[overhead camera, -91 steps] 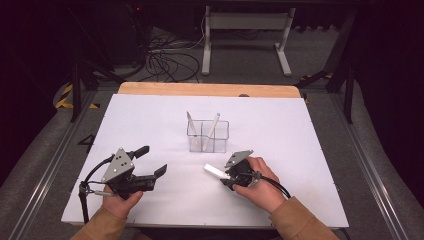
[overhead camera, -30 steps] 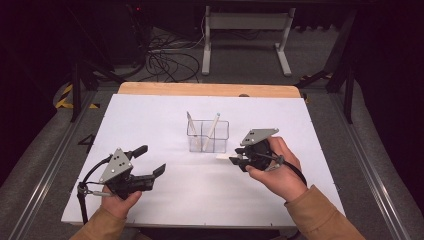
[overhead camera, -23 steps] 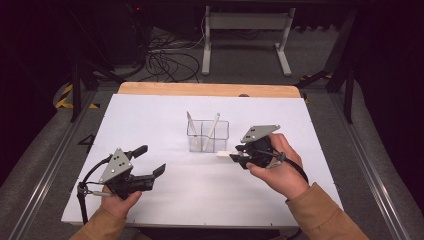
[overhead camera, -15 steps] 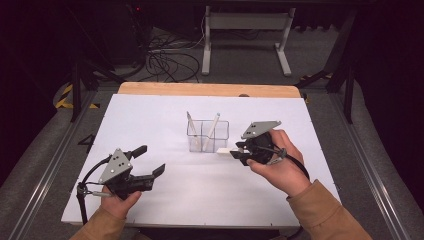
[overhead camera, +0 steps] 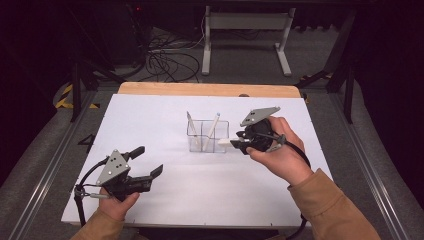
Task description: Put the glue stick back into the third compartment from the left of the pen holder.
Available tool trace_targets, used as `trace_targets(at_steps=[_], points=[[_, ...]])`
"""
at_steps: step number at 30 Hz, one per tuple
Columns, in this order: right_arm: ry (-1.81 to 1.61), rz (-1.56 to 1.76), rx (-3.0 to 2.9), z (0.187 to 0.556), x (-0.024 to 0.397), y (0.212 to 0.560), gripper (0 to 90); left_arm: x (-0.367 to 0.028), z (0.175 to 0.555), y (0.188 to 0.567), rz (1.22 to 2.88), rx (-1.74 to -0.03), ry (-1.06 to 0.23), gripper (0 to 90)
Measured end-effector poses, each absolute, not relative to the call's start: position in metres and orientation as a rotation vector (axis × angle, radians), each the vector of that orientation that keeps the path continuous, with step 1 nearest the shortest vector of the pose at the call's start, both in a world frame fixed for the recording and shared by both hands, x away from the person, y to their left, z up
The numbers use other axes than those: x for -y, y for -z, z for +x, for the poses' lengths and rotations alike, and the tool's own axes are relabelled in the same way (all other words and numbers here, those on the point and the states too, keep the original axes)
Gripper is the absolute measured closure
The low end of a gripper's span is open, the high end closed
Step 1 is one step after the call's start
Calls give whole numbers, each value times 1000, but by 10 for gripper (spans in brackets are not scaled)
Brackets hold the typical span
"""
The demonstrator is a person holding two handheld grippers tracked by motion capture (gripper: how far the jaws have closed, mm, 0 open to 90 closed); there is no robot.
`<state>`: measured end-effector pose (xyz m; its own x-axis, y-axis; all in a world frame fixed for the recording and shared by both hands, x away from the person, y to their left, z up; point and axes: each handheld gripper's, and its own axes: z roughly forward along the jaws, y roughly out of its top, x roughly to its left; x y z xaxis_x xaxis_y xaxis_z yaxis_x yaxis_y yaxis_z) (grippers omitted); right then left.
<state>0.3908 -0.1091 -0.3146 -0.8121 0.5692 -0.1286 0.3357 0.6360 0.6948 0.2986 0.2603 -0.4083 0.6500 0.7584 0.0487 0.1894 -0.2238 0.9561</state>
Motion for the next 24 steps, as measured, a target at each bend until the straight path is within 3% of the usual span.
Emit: trace_targets(at_steps=[24], points=[[-899,762,-2518,429,99,304,652,-267,293,409,1745,-784,-658,189]])
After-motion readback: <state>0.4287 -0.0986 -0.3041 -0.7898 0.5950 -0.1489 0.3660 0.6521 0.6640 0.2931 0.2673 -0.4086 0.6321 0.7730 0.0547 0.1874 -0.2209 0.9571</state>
